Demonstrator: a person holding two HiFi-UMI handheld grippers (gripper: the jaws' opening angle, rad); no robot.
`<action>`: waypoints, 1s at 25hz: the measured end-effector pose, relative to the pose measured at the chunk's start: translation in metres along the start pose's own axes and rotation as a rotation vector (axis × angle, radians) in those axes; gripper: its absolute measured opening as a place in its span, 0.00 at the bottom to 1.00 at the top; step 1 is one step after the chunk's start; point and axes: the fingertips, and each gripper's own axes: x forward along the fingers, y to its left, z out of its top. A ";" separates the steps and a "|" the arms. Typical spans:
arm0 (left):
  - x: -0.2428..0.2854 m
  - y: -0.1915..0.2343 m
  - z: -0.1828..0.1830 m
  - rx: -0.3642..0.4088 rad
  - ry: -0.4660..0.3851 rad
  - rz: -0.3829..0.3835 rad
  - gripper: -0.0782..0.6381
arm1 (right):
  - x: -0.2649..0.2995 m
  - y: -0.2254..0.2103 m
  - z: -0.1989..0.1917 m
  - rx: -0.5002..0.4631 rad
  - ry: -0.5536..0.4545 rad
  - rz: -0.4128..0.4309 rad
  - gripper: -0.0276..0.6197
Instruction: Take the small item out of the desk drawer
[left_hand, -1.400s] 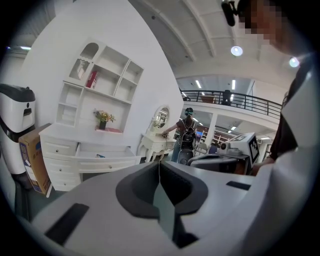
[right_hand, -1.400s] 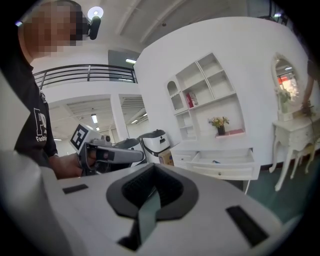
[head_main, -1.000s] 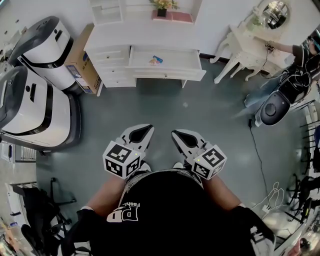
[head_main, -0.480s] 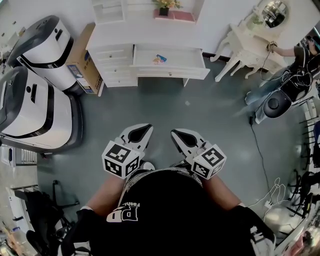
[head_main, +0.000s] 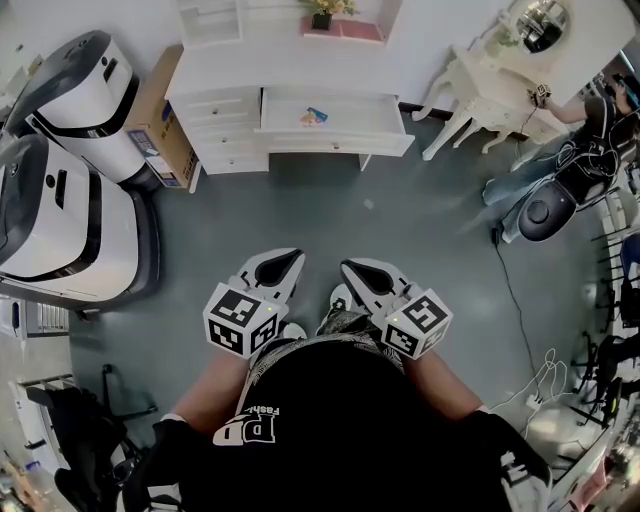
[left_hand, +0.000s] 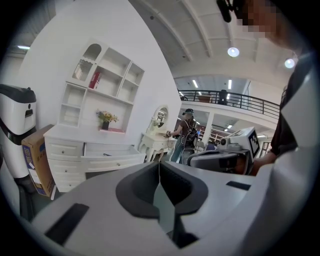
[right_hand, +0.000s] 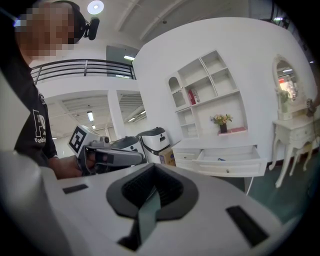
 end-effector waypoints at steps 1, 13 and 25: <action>0.001 0.000 0.000 -0.001 0.000 0.002 0.13 | 0.000 -0.001 -0.001 0.000 0.001 -0.001 0.06; 0.039 0.012 0.008 -0.035 0.012 0.012 0.13 | 0.008 -0.054 0.013 0.038 -0.033 -0.023 0.06; 0.117 0.044 0.048 -0.021 0.020 0.042 0.13 | 0.038 -0.148 0.049 0.058 -0.047 -0.017 0.06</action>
